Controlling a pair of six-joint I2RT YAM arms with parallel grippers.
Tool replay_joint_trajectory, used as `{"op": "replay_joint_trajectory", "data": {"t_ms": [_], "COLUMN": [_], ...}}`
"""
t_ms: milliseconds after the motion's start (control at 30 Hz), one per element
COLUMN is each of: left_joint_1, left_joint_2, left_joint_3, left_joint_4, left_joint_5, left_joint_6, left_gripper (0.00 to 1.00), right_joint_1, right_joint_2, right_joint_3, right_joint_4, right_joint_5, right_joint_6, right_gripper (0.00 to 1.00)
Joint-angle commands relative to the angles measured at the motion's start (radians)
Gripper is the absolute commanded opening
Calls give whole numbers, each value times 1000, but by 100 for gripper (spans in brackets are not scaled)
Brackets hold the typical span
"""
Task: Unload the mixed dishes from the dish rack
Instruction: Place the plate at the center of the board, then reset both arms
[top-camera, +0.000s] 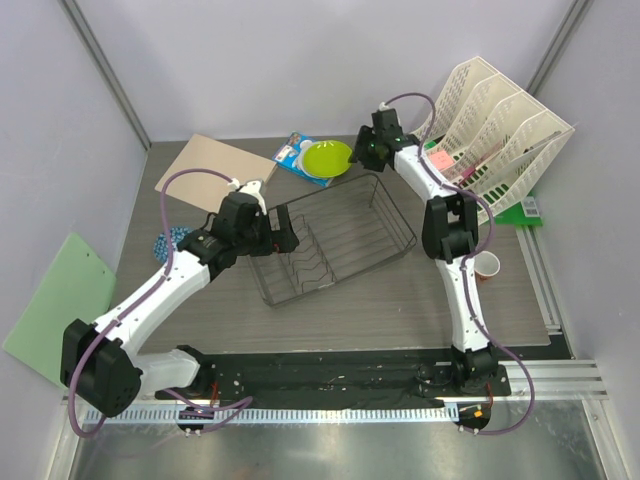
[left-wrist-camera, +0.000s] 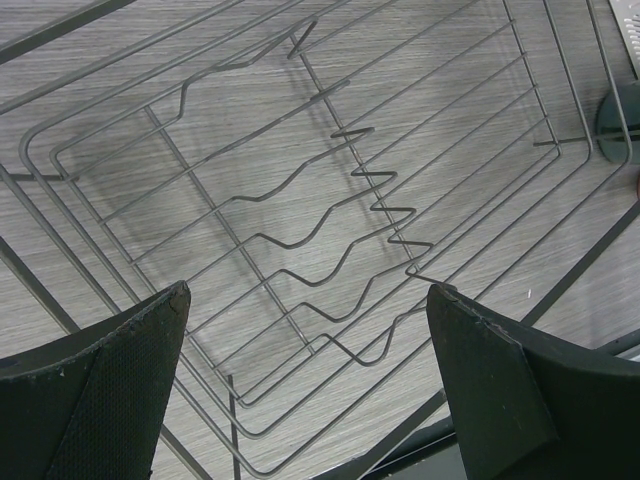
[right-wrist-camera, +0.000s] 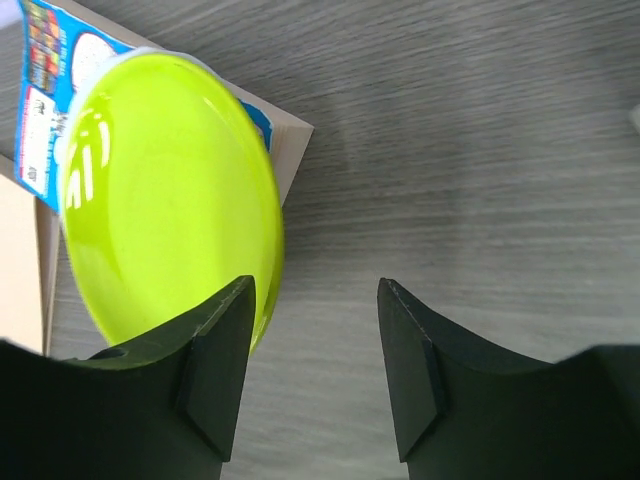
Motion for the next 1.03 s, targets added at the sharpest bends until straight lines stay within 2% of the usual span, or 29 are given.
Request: {"op": "replay_joint_trajectory", "data": {"t_ms": [0,167,267,300,367,400,500,700,833,1000], "left_joint_1": [1,2,1,1,1,1,1,-7,-22,-42], "left_joint_2": [-21,-33,-39,-41,-39,-38,-23,-18,-29,-15], "left_joint_3": [3,3,6,7,15,18,41,59,64,78], "left_joint_4": [22,23,12,8,-9,-17,-61,-86,-84,-107], "left_joint_5": [1,-43,-69,-74,-92,-121,-161,-200,-259,-328], "left_joint_6": [8,9,-1,-1,-17,-24,-34,-46,-72,-87], "left_gripper": [100,100,100,100,100,100,100,100,100,100], "right_joint_1": [-4,-4,12,18,36,65,163,320,400,423], "right_joint_2": [-246,-432,-608,-654,-803,-849,-1019,-1242,-1341,-1444], "right_joint_3": [-65,-200,-382,-502,-636,-766,-1009,-1373,-1496,-1599], "right_joint_4": [112,166,252,308,380,439,516,603,612,635], "right_joint_5": [58,78,78,110,116,147,242,368,414,438], "right_joint_6": [3,13,16,16,18,13,-45,-66,-60,-65], "right_gripper": [58,59,60,59,59,60,59,60,60,60]}}
